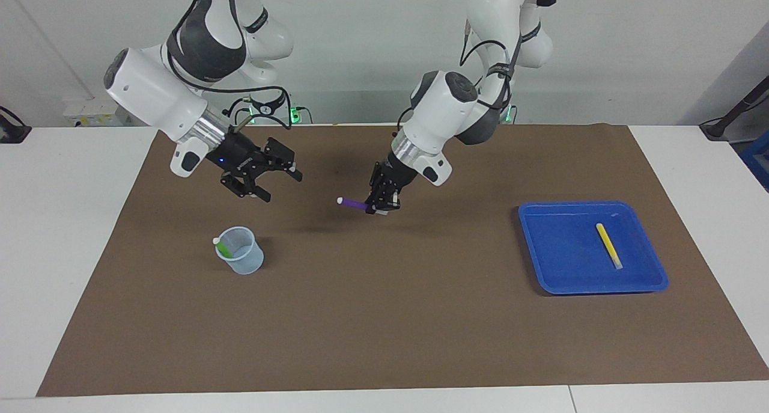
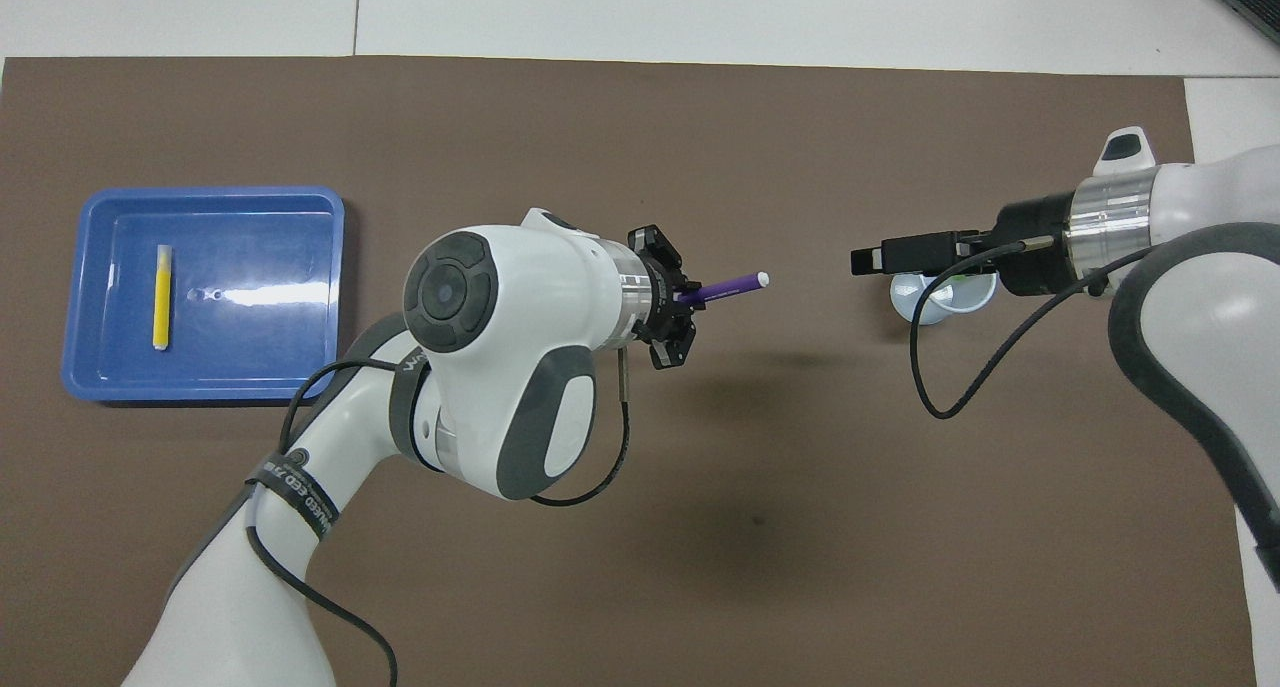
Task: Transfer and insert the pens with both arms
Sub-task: 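Grasp the purple pen with the right gripper and open the left gripper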
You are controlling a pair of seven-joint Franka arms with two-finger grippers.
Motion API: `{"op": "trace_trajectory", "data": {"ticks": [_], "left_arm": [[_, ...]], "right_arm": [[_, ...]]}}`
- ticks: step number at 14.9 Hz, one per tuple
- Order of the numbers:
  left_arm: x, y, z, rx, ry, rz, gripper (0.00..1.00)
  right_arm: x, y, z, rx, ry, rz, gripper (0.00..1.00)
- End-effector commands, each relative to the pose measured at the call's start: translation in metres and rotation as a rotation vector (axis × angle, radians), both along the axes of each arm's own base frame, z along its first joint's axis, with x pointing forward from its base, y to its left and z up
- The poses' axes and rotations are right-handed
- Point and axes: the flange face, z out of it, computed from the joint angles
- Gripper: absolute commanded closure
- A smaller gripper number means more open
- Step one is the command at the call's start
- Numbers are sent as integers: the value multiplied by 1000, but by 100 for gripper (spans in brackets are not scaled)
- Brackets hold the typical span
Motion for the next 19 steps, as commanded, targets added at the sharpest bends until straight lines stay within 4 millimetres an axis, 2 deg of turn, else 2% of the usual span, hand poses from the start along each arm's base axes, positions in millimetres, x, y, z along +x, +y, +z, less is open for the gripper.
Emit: {"op": "trace_trajectory", "data": {"ticks": [1,6,9,11,15,19], "left_arm": [[-13,-16,7,-62,-49,62,100],[-32,-46,13,-126,-153,71,100],[-39,-56,15,-151,-191,74,100],[-39,-57,14,-153,-196,76,100],[-37,-57,18,-174,-231,92,100],[-37,-56,19,-179,-239,97,100]], "right_arm": [[8,0,3,31,-30,22,0],[9,6,2,56,-25,17,0],[10,10,6,60,-35,14,3],[10,20,6,59,-39,26,11],[10,21,4,56,-36,29,36],[10,22,4,52,-33,27,47]]}}
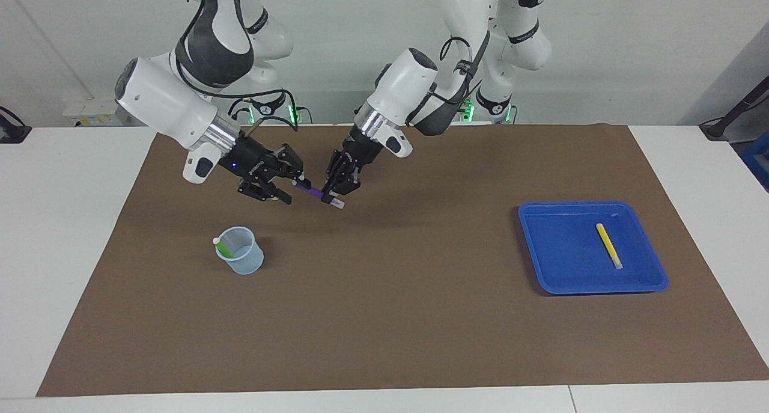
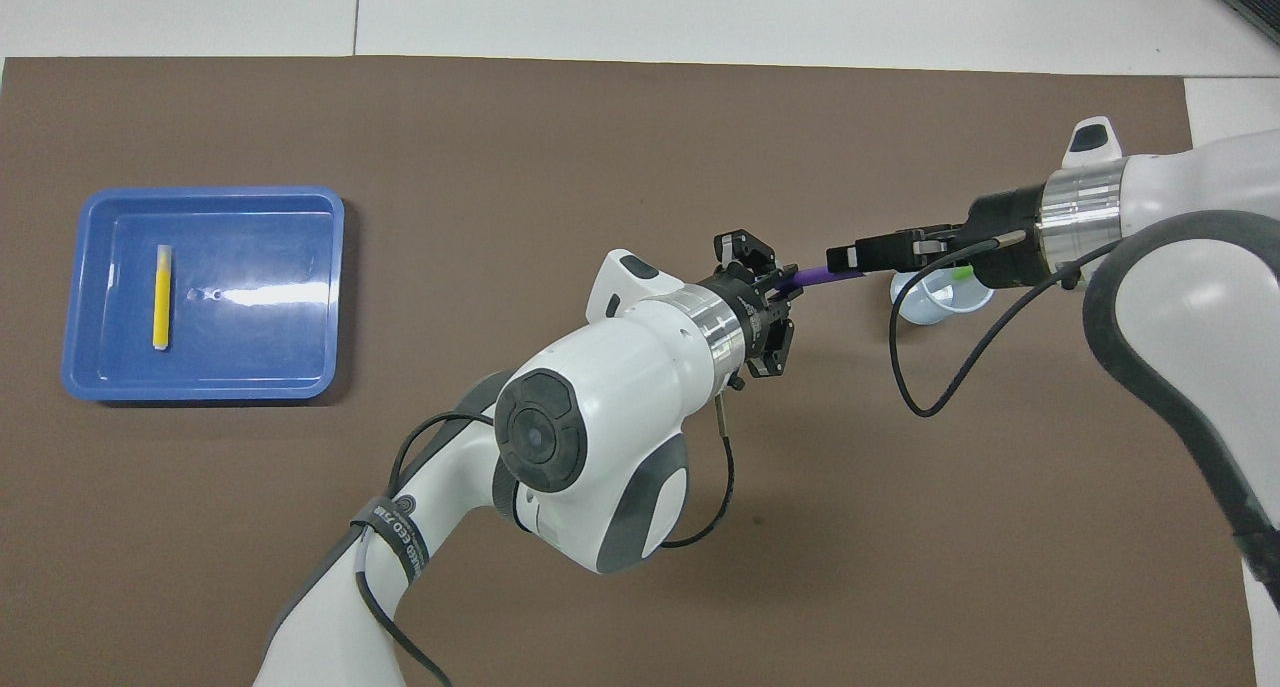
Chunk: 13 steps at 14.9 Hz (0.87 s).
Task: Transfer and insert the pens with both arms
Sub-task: 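Grasp the purple pen with the right gripper and open the left gripper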
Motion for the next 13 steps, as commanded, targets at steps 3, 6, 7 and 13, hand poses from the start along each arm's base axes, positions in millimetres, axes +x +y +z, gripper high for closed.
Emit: {"op": "trace_trajectory", "data": {"ticks": [3,6,7,13], "left_arm": [[-2,1,-2,-23,-12,26,100],[-1,1,-1,-31,-25,34,100],[0,1,-5,-27,-22,36,100],[2,3,-2,-46,-52,54,100]], "right_arm": [[5,2,2,17,-17,-4,52],[6,3,2,15,-19,-4,59],[6,3,3,16,-20,-5,62],[6,13,8,12,-27,-8,85]]}}
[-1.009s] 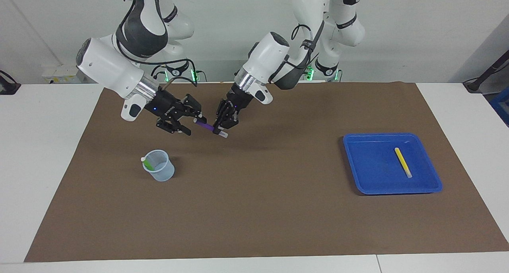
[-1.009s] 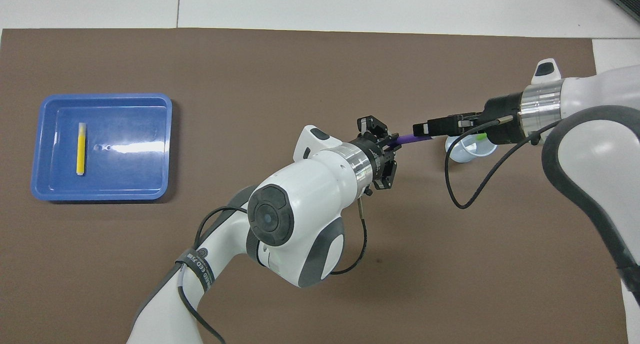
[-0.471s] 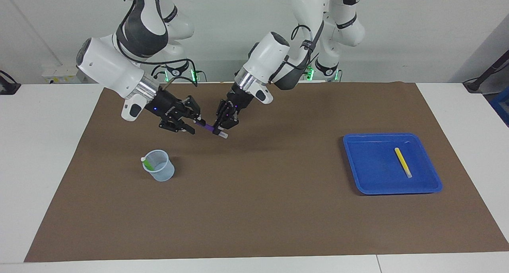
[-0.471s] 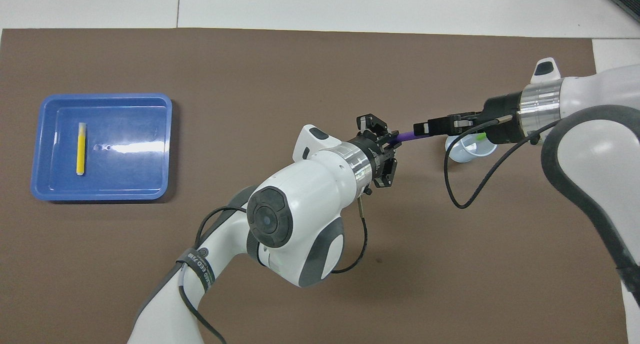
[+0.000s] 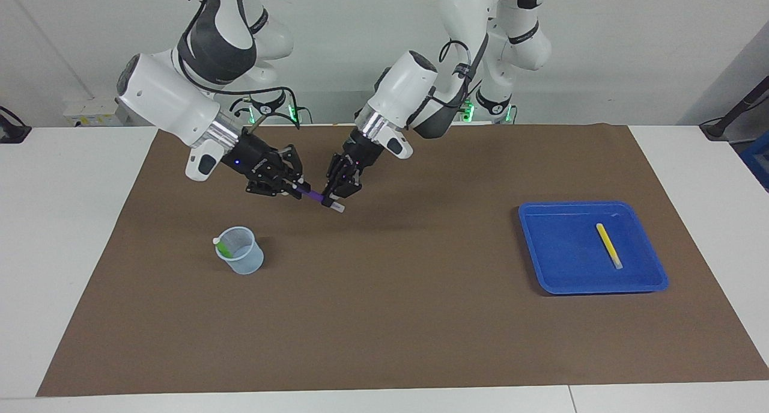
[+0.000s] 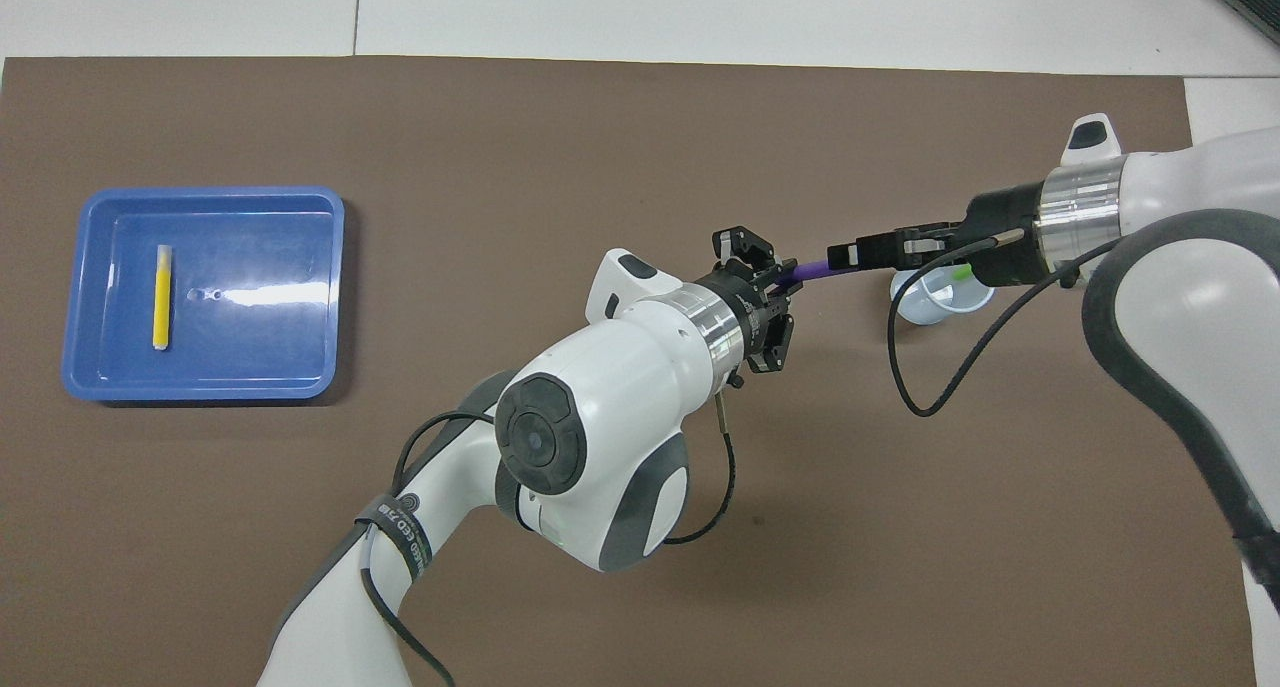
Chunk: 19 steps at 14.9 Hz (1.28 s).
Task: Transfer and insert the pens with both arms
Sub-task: 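Grasp the purple pen with the right gripper and open the left gripper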
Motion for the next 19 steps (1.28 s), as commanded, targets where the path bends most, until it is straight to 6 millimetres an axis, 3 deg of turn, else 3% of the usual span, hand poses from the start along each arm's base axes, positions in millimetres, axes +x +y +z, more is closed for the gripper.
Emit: {"op": "trace_trajectory", "data": {"ticks": [1,2,9,10,14,16,19], "left_arm": [[-1,2,3,-29,-19,29,100],[0,3,3,-32,-25,35,100],[0,3,2,-27,-29,28,100],[-1,3,3,-24,-31,24,79],[-4,10,13,-11,-3,10,49],[-5,21,28,1,27,-3,45],[19,50,30,25,60,28,42]], "right_arm": [[6,0,-1,6,-15,-28,91],[7,0,-1,7,-15,-30,100],[7,-2,1,8,-13,-35,100],[7,-4,2,9,-10,-35,100],[6,-9,5,-18,-13,-24,100],[6,-11,13,-62,-18,6,100],[7,-31,17,-166,-16,25,100]]}}
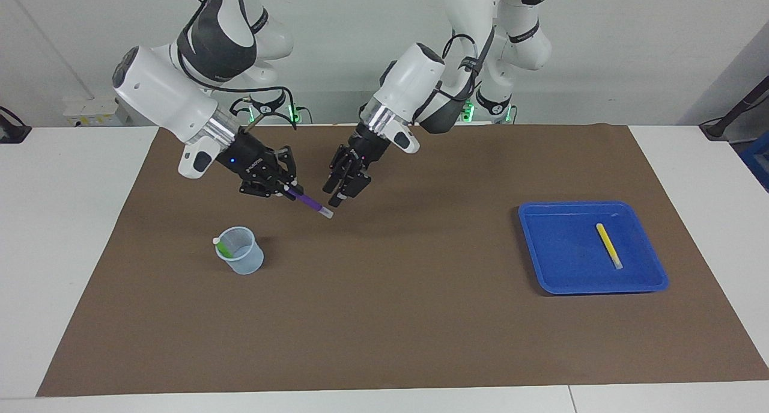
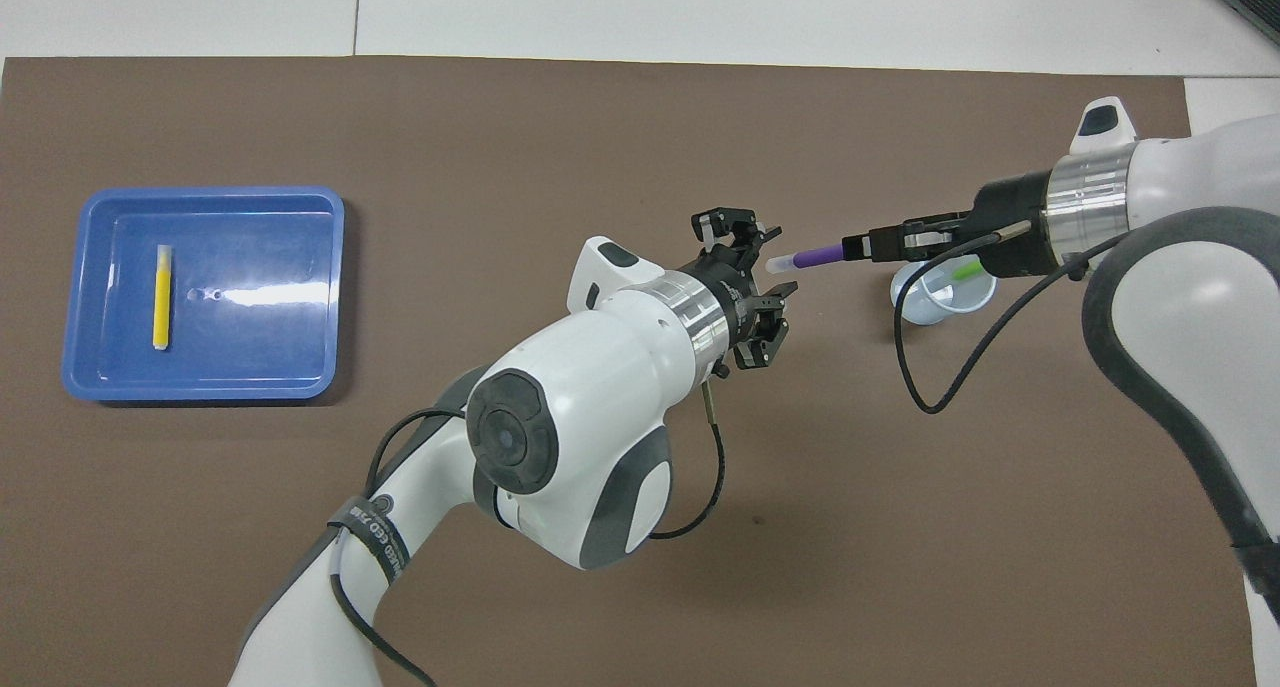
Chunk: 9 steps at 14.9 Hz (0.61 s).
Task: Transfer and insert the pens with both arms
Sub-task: 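Grasp the purple pen with the right gripper and open the left gripper, then insert the purple pen into the cup while the left gripper returns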
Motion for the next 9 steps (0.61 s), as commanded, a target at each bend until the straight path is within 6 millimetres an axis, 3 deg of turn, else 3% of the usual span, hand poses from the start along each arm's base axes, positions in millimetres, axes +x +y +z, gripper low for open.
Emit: {"op": "trace_trajectory", "data": {"ticks": [1,5,9], "left_arm": [[17,39,0,26,57,33,42],[59,109,-7,98,138,58,42],[95,180,-8,96,199,168,31]], "right_arm": [[3,-25,3,-93,18,0,100],[3,-58,-5,-307,11,27,100],[4,-98,-19,-443,32,22,100]]}}
